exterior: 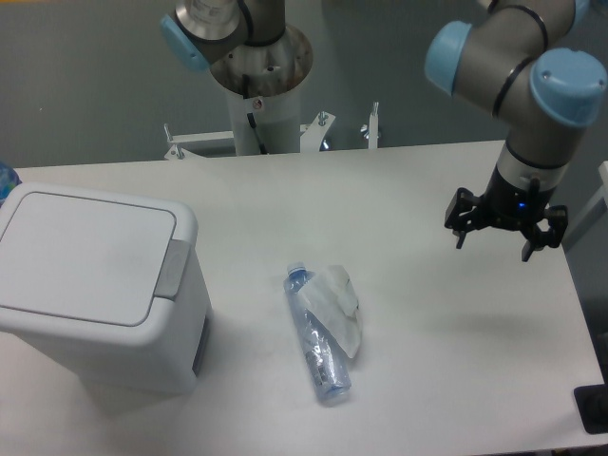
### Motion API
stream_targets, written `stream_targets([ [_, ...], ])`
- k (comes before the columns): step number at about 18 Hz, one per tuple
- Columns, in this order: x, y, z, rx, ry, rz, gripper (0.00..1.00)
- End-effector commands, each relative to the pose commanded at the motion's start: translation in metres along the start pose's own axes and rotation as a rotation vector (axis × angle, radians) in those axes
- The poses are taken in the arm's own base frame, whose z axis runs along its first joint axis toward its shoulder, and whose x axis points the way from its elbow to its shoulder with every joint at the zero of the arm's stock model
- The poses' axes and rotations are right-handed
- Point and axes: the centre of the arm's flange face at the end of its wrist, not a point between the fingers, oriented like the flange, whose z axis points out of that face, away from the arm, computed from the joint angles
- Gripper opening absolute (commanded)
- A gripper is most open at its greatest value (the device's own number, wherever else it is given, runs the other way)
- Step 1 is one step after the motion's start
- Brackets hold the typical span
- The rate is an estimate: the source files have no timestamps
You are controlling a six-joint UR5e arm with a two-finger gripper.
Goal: Open the trash can
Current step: 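Move the open gripper over toward the grey lid tab of the trash can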
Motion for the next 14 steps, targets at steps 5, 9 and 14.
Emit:
stream_targets([
  [5, 0.021, -0.024, -0.04, 0.17, 0.082, -0.179, 1.0],
  [9, 0.049, -0.043, -0.066, 0.239, 0.122, -0.24, 1.0],
  [14, 0.102, -0.071, -0.075, 0.254, 0.173, -0.273, 1.0],
])
